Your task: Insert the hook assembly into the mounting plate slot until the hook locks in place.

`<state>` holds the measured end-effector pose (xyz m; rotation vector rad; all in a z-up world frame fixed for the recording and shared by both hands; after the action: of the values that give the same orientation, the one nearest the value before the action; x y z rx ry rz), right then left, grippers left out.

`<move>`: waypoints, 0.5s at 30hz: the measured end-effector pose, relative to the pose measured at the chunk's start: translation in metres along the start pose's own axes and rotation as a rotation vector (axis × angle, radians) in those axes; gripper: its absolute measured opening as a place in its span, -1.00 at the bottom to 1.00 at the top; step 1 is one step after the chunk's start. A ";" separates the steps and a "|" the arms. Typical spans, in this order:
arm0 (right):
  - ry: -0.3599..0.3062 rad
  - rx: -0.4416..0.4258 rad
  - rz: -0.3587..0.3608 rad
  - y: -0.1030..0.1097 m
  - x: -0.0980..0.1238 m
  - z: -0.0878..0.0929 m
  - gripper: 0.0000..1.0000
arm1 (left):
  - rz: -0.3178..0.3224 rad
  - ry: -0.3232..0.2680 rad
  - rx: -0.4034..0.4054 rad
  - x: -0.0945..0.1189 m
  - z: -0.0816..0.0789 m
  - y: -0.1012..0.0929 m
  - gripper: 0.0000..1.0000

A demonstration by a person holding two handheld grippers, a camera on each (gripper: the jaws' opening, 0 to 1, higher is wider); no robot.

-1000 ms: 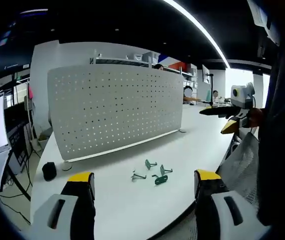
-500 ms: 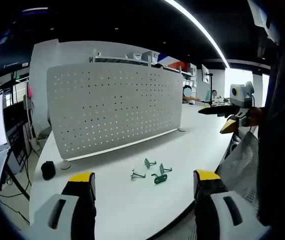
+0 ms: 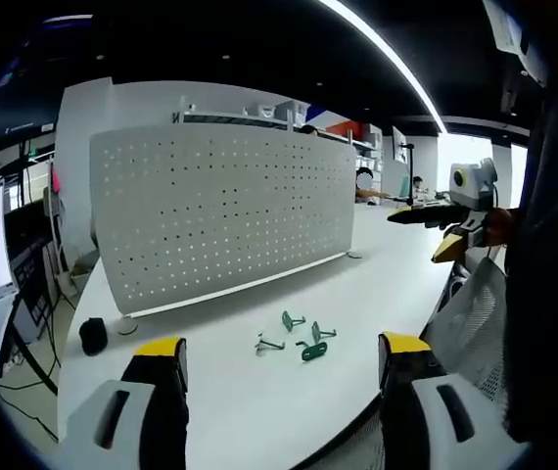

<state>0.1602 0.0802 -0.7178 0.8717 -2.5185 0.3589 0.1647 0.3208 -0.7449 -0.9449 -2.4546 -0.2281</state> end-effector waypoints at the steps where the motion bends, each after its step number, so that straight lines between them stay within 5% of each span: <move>1: 0.000 -0.001 0.001 0.001 0.000 0.000 0.92 | 0.001 0.001 -0.002 0.000 0.000 0.000 0.64; 15: 0.011 -0.013 0.014 0.006 0.001 0.002 0.91 | 0.024 0.019 -0.019 -0.004 -0.001 -0.002 0.62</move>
<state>0.1549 0.0837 -0.7190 0.8451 -2.5158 0.3502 0.1665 0.3169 -0.7464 -0.9756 -2.4265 -0.2511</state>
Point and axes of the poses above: the point that each gripper's makers call its tool centre point, and the gripper's own axes: x roughly backward along the fingers, y roughly to its left, z roughly out of its underside, the point moved 1 cm from there along x, roughly backward along the fingers, and after that the axes turned 13 degrees about y, right-handed, at the moved point
